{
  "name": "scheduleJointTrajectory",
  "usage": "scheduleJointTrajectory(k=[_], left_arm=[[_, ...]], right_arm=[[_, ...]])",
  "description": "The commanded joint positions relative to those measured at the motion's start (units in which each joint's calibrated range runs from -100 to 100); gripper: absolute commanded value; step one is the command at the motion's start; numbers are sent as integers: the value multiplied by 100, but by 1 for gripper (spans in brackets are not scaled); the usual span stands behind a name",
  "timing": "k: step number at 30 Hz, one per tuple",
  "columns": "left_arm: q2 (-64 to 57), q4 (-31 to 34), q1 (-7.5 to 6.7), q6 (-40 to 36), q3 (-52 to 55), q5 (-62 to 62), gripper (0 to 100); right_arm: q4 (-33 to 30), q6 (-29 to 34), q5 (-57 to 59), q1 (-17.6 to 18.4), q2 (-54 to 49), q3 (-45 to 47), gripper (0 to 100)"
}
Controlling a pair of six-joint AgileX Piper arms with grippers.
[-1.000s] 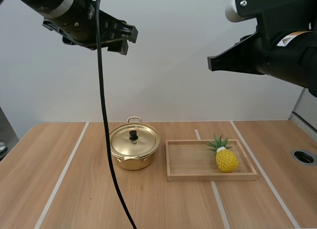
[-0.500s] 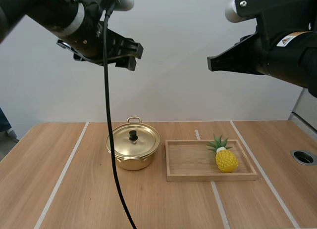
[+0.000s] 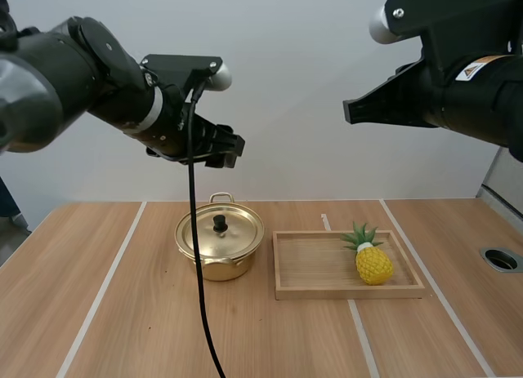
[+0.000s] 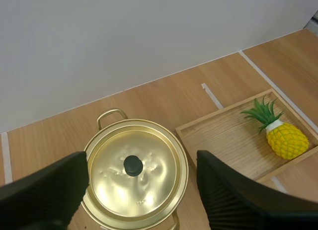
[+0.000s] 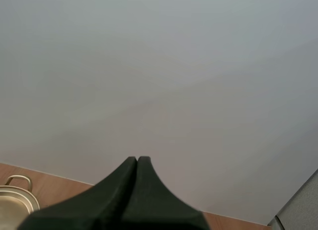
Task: Open the pot, put the pineapple inside, and close it
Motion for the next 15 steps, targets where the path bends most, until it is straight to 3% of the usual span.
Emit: scheduleJointTrajectory(k=[1,15], left_arm=[[40,-217,-10,166,269,-451,100],[1177,-513,-10,554,613,-817,100]], right_arm=[[-40,14,20,-21,-26,-59,0],[-40,14,274,-21,-26,-59,0]])
